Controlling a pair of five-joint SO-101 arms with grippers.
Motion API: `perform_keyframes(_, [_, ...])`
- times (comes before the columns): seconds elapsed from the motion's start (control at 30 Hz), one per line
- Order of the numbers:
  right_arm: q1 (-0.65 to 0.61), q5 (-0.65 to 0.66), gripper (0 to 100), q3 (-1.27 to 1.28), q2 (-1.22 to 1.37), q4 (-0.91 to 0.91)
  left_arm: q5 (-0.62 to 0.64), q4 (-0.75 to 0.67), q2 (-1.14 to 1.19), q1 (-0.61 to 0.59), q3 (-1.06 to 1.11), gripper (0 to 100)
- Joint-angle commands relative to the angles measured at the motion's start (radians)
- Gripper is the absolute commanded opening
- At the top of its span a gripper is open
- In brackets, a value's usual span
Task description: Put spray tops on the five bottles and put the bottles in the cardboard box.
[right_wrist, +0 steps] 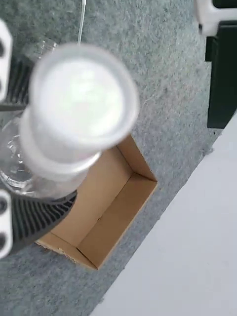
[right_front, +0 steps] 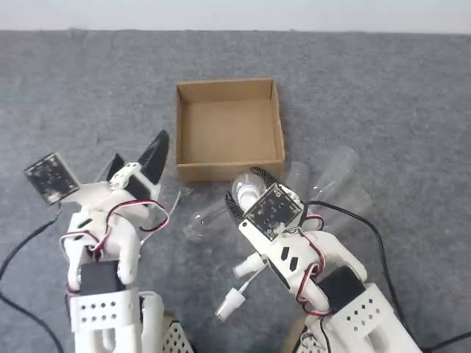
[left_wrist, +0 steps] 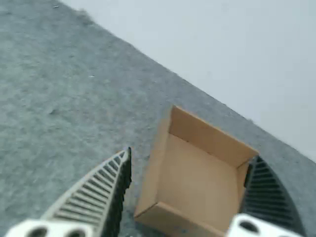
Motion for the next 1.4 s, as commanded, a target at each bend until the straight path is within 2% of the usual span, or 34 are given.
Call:
perform_keyframes(0.0, [0.015,0.005,4.1,0.012,-0.001,-0.004,-0.009,-0.032,-0.017,-0.074,0.021,28])
perform_keyframes(0.17, [0.015,0.005,4.1,0.017,0.004,-0.004,-0.011,-0.034,-0.017,-0.121,0.061,11])
perform_keyframes(0.33, [0.015,0.011,4.1,0.018,0.007,0.007,-0.011,-0.034,-0.017,-0.115,0.111,3])
perform_keyframes(0.43, [0.015,0.011,3.9,0.018,0.007,0.007,-0.011,-0.075,-0.017,-0.114,0.154,3])
perform_keyframes(0.63, [0.015,0.012,3.8,0.018,0.007,0.007,-0.012,-0.324,-0.017,-0.112,0.338,3])
perform_keyframes(0.73, [0.015,0.015,3.8,0.009,0.007,0.018,-0.066,-0.420,-0.012,-0.109,0.383,3])
perform_keyframes(0.93, [0.016,0.055,3.8,-0.117,0.008,0.124,-0.101,-0.374,-0.015,-0.054,0.383,3])
perform_keyframes(1.13, [0.015,0.055,3.8,-0.239,0.015,0.127,-0.101,-0.374,-0.015,-0.058,0.383,3])
perform_keyframes(1.37, [0.010,0.055,3.7,-0.456,0.239,0.124,-0.101,-0.374,-0.011,-0.071,0.383,3])
